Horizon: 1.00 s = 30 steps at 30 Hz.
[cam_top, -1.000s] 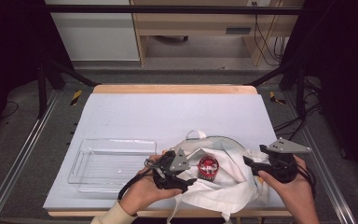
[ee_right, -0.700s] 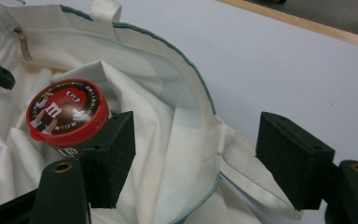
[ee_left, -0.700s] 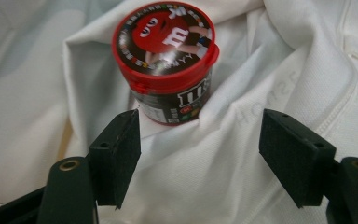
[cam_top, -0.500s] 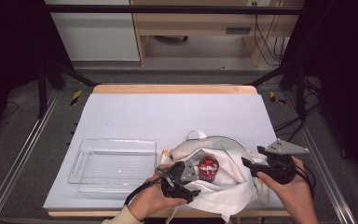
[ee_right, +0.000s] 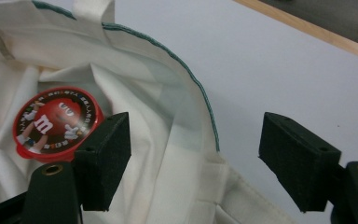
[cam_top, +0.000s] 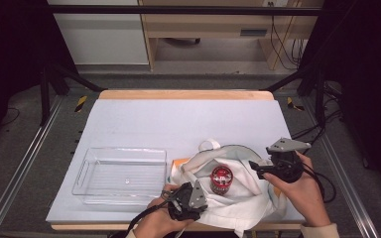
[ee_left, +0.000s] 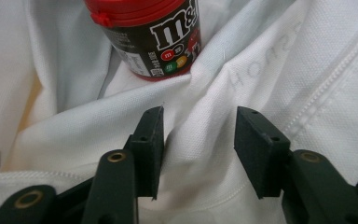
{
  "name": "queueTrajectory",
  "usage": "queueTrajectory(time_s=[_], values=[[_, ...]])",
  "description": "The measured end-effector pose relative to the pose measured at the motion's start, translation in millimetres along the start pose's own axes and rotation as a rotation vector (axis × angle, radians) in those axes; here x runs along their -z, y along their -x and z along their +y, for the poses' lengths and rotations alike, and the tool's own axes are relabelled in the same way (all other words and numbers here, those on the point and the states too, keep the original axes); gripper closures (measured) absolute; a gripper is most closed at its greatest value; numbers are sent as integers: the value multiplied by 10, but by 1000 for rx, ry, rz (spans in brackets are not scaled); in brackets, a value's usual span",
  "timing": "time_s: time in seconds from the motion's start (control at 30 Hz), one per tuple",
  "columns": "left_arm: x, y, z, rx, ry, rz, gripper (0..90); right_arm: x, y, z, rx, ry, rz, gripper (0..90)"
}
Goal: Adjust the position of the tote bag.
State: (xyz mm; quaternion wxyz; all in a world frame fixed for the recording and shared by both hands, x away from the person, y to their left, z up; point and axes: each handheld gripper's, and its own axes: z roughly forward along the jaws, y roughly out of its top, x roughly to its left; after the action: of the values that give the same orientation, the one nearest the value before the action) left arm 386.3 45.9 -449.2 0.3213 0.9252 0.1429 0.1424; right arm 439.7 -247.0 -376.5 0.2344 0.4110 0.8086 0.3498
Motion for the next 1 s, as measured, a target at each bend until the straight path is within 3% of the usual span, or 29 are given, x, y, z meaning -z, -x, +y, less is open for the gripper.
queueTrajectory(time_s=[0.2, 0.4, 0.53, 1.0], values=[[5, 9, -36, 7, -13, 7, 640, -220, -3, -18, 5, -66, 19, 239], [5, 65, -35, -40, -40, 30, 719, -319, -73, -72, 44, -84, 44, 284], [13, 28, -48, -18, -37, 9, 765, -340, -97, -97, 60, -91, 37, 288], [72, -15, -32, 47, 5, 4, 852, -475, -141, -171, 96, -155, 46, 304]])
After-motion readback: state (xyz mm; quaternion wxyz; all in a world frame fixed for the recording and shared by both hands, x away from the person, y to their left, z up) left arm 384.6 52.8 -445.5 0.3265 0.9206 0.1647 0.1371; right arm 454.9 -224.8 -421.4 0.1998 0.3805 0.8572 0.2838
